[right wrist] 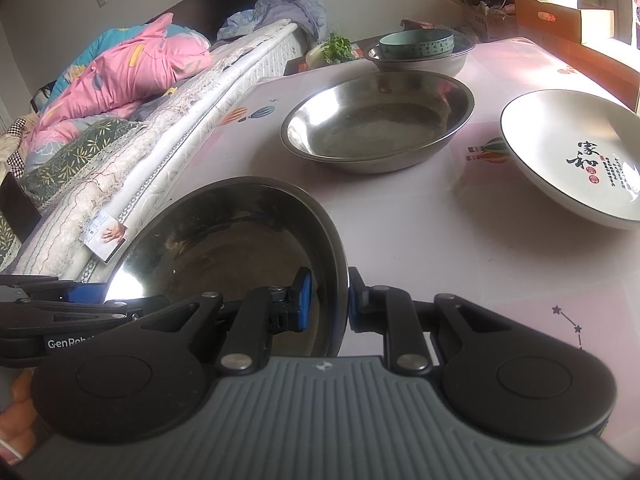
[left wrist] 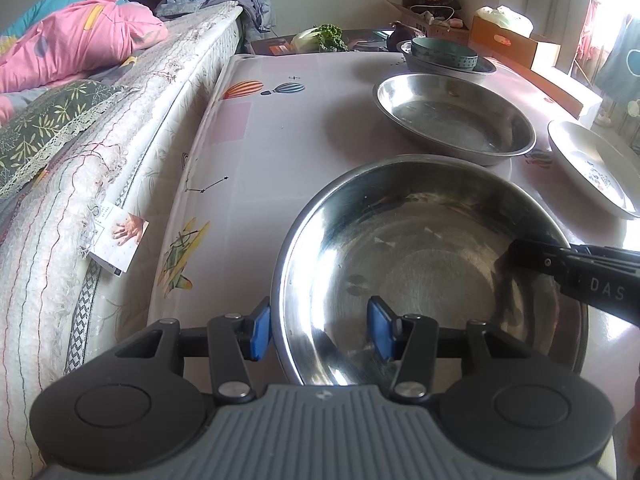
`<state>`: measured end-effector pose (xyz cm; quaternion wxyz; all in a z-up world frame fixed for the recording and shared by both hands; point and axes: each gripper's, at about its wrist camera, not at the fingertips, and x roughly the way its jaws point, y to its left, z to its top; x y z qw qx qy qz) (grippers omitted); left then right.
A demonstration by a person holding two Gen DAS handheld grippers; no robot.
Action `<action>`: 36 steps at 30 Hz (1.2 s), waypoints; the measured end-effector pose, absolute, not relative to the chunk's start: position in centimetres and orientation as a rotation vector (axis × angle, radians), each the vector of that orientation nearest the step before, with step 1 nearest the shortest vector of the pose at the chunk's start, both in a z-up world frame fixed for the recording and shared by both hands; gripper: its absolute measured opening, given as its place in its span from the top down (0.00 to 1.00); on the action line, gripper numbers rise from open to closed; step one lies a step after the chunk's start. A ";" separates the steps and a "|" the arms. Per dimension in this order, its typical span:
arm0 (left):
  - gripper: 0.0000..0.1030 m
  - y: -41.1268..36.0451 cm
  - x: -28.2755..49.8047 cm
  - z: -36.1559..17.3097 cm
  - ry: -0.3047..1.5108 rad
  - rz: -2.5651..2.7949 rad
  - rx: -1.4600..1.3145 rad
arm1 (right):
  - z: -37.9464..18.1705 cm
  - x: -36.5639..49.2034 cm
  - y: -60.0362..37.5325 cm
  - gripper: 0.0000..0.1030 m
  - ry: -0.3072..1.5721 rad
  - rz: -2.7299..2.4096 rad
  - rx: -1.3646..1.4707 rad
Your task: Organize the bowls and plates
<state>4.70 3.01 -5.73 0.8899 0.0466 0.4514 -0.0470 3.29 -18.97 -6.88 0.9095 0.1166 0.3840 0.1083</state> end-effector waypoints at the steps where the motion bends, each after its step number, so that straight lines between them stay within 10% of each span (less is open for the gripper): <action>1: 0.51 3.0 4.7 -5.7 0.937 -0.097 0.096 | -6.9 3.3 -19.0 0.82 0.792 0.224 0.241; 36: 0.51 2.6 5.1 -4.2 0.920 -0.103 0.099 | -5.7 3.6 -19.4 0.82 0.766 0.218 0.252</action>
